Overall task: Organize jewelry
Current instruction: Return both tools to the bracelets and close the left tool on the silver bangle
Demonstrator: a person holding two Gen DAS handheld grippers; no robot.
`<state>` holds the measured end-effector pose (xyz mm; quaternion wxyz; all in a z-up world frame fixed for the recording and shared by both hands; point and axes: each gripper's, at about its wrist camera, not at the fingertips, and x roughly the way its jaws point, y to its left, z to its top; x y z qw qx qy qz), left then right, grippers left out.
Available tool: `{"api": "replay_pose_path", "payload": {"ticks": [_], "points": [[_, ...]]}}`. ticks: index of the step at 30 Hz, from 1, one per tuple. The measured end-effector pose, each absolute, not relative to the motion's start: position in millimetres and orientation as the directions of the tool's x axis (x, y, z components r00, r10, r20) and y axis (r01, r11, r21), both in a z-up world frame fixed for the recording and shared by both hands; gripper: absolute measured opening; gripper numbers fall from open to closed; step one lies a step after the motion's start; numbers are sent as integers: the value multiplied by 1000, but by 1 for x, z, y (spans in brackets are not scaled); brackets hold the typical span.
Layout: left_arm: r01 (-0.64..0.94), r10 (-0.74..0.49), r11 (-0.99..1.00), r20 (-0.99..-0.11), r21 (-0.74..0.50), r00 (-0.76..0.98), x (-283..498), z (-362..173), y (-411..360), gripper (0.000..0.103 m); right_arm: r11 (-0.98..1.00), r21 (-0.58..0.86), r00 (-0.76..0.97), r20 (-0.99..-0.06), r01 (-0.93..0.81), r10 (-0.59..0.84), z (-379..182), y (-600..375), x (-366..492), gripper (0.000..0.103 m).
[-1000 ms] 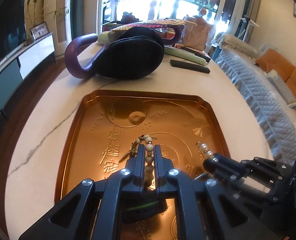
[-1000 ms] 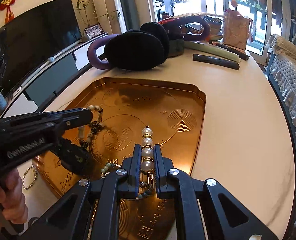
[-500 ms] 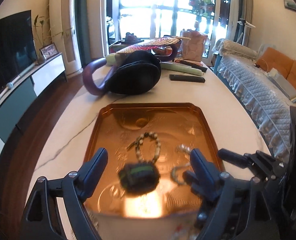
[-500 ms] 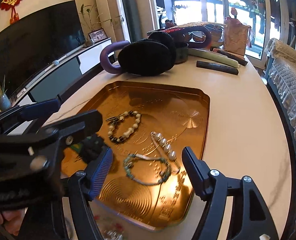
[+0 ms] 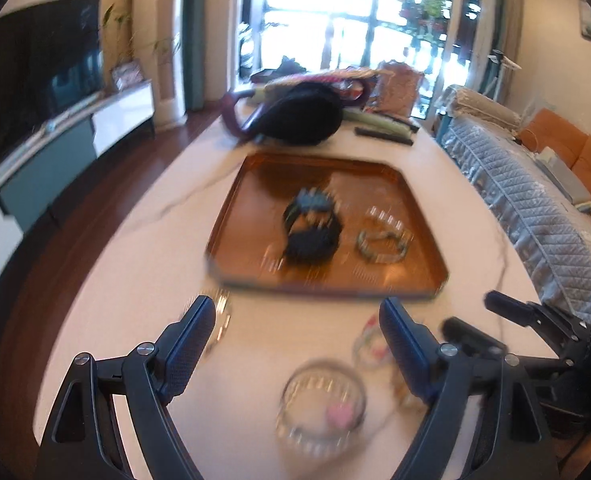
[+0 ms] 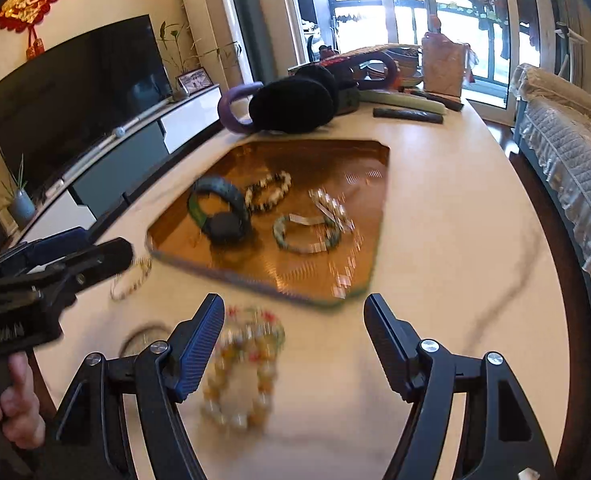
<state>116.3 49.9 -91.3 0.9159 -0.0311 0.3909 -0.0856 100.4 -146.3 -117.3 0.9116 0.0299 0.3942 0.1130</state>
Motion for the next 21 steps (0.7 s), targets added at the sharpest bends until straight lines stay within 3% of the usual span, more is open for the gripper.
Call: {"api": "replay_pose_path", "payload": {"ticks": [4, 6, 8, 16, 18, 19, 20, 21], "points": [[106, -220, 974, -743, -199, 632, 101, -112, 66, 78, 963, 176, 616, -742, -202, 265, -135, -147, 78, 59], [113, -220, 975, -753, -192, 620, 95, -117, 67, 72, 960, 173, 597, -755, -218, 272, -140, -142, 76, 46], [136, -212, 977, -758, -163, 617, 92, -121, 63, 67, 958, 167, 595, -755, -233, 276, -142, -138, 76, 41], [149, -209, 977, -795, -150, 570, 105, -145, 57, 51, 963, 114, 607, -757, -243, 243, -148, -127, 86, 38], [157, -185, 981, -784, -113, 593, 109, -146, 53, 35, 962, 118, 597, -764, -245, 245, -148, -124, 91, 33], [173, -193, 979, -782, -111, 593, 112, -147, 51, 24, 962, 120, 593, -766, -247, 248, -148, -123, 93, 27], [178, -198, 978, -781, -112, 592, 113, -147, 49, 13, 958, 138, 583, -768, -251, 264, -149, -124, 95, 11], [172, -201, 978, -782, -122, 590, 113, -147, 50, 9, 956, 151, 583, -765, -250, 273, -149, -125, 96, 10]]}}
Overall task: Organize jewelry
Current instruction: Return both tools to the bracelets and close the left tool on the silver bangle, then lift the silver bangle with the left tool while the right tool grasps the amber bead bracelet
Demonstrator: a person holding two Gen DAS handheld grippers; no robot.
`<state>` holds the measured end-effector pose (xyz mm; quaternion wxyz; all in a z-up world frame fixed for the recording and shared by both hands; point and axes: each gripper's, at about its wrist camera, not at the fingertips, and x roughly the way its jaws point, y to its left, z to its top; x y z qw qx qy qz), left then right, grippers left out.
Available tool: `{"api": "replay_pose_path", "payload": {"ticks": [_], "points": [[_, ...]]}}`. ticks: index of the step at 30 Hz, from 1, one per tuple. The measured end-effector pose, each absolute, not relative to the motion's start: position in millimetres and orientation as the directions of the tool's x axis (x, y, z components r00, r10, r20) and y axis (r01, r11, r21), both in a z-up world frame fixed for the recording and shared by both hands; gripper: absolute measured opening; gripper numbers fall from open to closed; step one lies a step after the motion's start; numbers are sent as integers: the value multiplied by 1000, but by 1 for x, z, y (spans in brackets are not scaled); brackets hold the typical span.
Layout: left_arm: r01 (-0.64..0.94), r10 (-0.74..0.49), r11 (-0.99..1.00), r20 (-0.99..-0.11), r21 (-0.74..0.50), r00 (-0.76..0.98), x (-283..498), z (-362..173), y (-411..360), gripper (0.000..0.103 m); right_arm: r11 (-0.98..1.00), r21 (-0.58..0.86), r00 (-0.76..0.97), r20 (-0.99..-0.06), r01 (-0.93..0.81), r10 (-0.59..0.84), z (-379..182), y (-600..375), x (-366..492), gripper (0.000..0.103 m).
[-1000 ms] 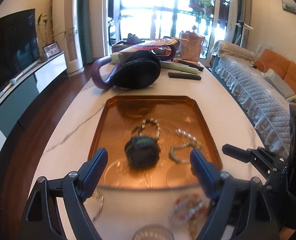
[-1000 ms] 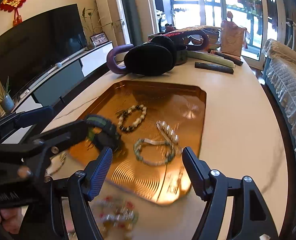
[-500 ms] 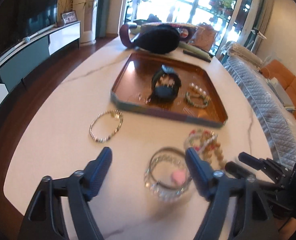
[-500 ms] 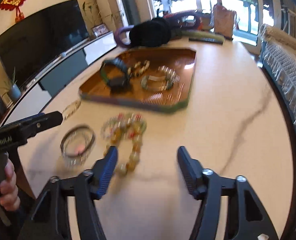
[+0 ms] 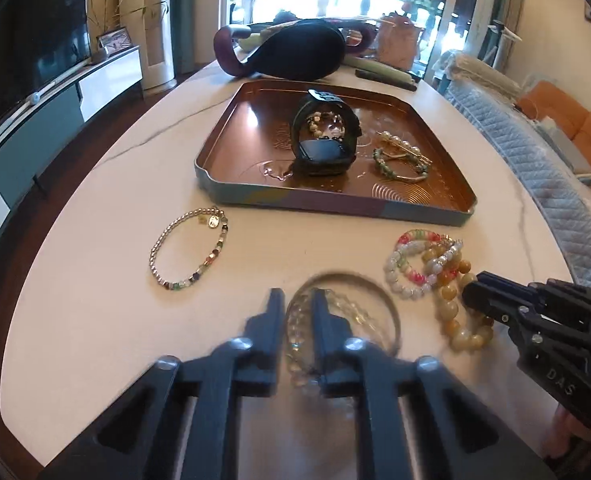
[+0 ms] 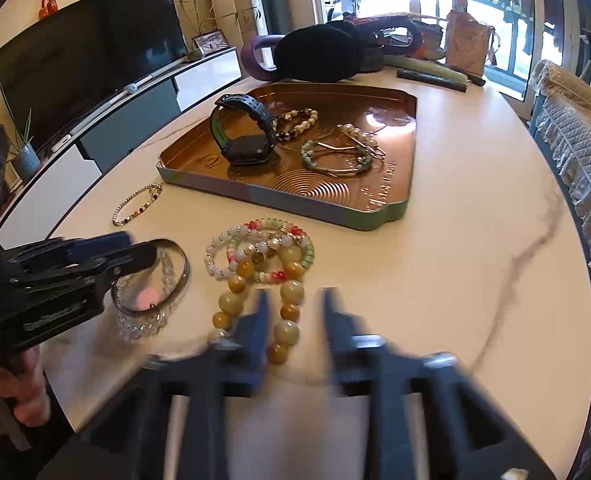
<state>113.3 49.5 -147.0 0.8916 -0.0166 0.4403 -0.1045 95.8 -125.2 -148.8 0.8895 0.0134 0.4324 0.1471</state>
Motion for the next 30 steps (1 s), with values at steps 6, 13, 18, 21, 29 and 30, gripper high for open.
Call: {"api": "replay_pose_path", "payload": {"ticks": [6, 13, 18, 21, 29, 30], "points": [[163, -239, 971, -769, -177, 593, 113, -135, 56, 6, 953, 190, 602, -741, -238, 298, -142, -130, 95, 10], [176, -280, 960, -752, -218, 597, 111, -124, 57, 6, 946, 198, 639, -699, -257, 321, -119, -130, 87, 9], [214, -304, 952, -733, -218, 609, 105, -111, 49, 6, 942, 191, 671, -663, -276, 331, -101, -131, 81, 9], [236, -301, 952, -722, -193, 623, 100, -104, 43, 6, 941, 181, 686, -647, -286, 333, -94, -132, 77, 9], [265, -288, 953, -717, -148, 635, 98, -98, 30, 6, 942, 169, 699, -635, -291, 330, -86, -132, 75, 9], [268, -289, 952, -717, -147, 635, 98, -97, 29, 6, 942, 169, 699, -634, -291, 330, -86, -133, 76, 9]]}}
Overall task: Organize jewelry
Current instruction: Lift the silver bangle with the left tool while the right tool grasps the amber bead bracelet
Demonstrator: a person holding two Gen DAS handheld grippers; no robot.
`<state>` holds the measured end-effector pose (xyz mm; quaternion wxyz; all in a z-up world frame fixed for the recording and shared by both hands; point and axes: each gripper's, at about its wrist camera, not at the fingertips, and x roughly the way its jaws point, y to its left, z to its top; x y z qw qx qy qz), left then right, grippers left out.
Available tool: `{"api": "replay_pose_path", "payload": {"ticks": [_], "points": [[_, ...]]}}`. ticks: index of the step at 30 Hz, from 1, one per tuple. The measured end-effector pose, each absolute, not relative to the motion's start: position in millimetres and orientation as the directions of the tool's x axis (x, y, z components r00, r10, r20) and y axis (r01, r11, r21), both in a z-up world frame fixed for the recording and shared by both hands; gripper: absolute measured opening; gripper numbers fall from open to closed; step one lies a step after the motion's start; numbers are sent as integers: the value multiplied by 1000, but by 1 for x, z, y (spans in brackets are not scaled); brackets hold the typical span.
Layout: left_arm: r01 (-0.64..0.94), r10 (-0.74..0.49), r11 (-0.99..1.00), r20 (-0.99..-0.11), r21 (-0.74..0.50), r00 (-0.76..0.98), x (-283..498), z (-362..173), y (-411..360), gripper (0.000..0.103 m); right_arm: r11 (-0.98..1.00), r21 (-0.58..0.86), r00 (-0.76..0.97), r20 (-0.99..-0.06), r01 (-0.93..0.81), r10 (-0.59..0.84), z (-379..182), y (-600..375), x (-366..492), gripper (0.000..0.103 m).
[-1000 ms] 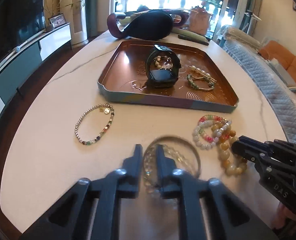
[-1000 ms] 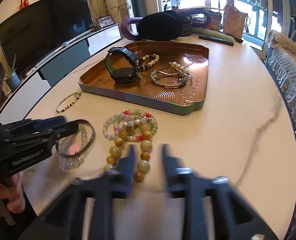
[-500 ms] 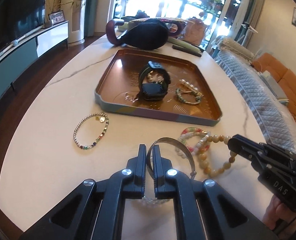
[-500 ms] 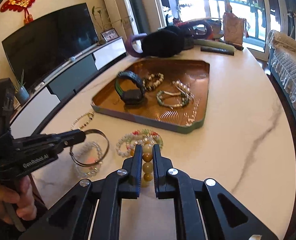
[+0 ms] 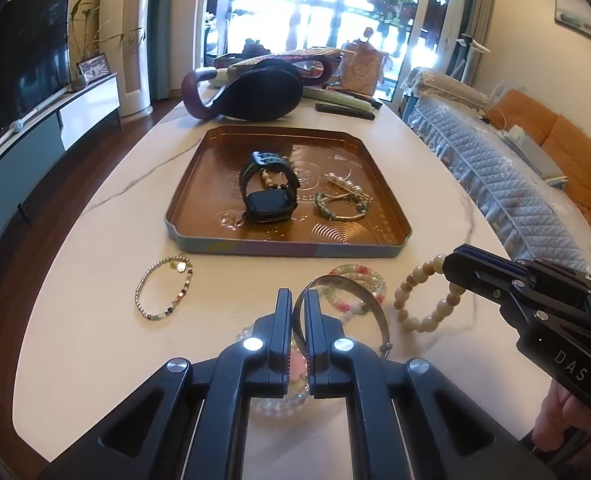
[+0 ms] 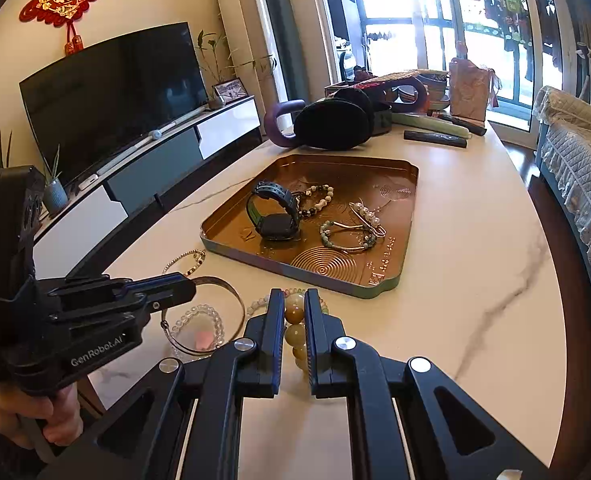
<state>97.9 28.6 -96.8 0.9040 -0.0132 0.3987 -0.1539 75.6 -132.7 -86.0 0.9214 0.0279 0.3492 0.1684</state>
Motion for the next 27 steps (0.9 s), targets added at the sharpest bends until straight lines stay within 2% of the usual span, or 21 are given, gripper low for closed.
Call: {"api": "replay_pose_path", "payload": {"ticks": [15, 21, 27], "points": [[283, -333, 941, -655, -186, 678, 117, -61, 24, 6, 945, 191, 723, -608, -265, 326, -65, -140, 93, 9], [292, -340, 939, -604, -180, 721, 126, -32, 27, 6, 947, 161, 750, -579, -278, 319, -45, -138, 105, 9], [290, -332, 942, -595, -169, 731, 157, -24, 22, 6, 946, 135, 756, -572, -295, 318, -35, -130, 128, 9]]}}
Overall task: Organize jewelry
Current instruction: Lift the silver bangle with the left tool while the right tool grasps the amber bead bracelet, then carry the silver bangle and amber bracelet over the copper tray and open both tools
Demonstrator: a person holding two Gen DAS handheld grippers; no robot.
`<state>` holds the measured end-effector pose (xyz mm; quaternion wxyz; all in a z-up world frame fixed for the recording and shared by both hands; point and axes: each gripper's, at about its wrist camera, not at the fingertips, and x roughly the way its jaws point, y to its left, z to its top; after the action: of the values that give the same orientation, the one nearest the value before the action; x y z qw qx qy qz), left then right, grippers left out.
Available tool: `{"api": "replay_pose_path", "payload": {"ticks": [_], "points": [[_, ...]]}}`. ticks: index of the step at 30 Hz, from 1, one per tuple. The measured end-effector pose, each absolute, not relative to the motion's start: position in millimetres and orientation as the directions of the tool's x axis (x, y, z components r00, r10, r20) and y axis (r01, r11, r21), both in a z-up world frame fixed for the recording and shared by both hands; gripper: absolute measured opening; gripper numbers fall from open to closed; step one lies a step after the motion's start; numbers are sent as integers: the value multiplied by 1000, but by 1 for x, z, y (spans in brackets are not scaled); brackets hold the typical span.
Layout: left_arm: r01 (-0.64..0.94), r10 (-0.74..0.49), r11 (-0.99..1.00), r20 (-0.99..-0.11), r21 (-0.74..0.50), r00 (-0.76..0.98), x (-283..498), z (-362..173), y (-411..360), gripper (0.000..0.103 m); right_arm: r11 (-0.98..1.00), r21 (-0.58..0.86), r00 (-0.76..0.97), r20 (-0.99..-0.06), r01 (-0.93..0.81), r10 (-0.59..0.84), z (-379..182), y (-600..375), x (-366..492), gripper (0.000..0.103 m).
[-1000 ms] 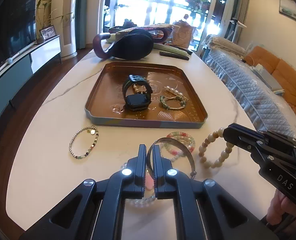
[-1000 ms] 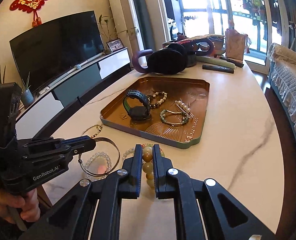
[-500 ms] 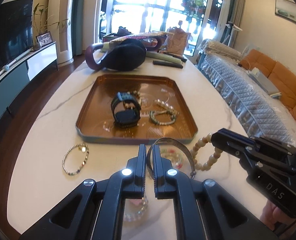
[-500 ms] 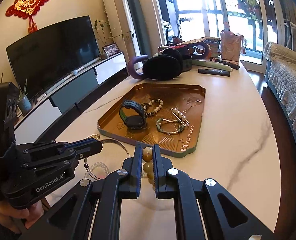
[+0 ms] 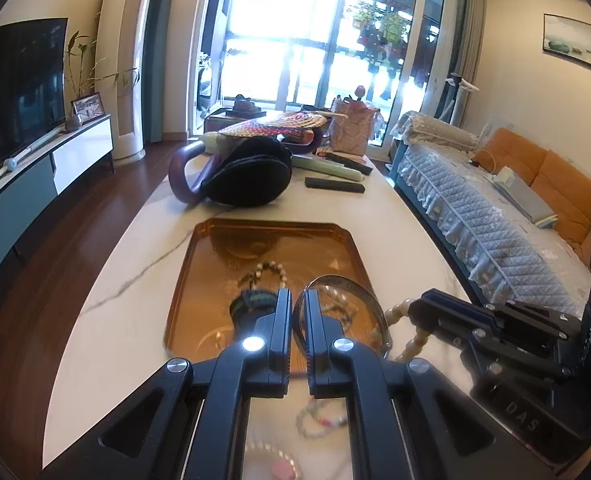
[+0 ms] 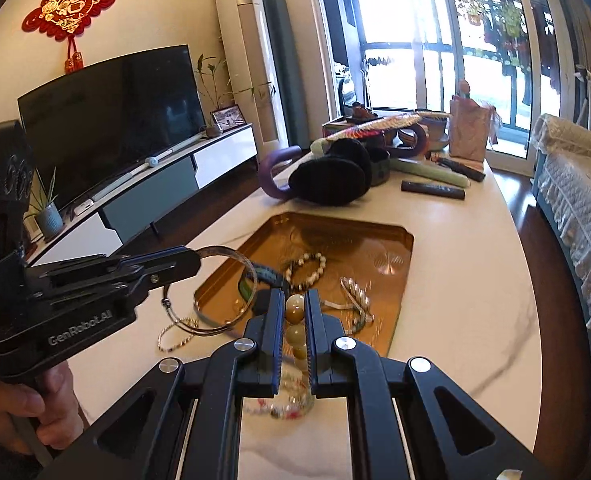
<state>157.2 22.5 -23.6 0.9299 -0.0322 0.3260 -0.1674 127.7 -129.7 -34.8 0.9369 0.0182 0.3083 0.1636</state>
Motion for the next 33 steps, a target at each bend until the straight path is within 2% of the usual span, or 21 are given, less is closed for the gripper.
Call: {"api": "replay_pose_path", "payload": {"ticks": [8, 21, 27, 33], "points": [[281, -335, 941, -624, -187, 706, 197, -40, 12, 6, 953, 101, 735, -615, -286, 285, -50, -127, 165, 9], [294, -306, 946, -686, -139, 660, 259, -80, -14, 6, 957, 91, 691, -673, -274, 262, -84, -132, 215, 9], [308, -289, 945, -734, -115, 615, 271, -107, -31, 6, 963, 96, 664, -708, -250, 243, -103, -140, 227, 9], [304, -272, 948, -745, -98, 609, 273, -115, -36, 6, 969, 84, 650, -727, -233, 220, -115, -143, 229, 9]]}}
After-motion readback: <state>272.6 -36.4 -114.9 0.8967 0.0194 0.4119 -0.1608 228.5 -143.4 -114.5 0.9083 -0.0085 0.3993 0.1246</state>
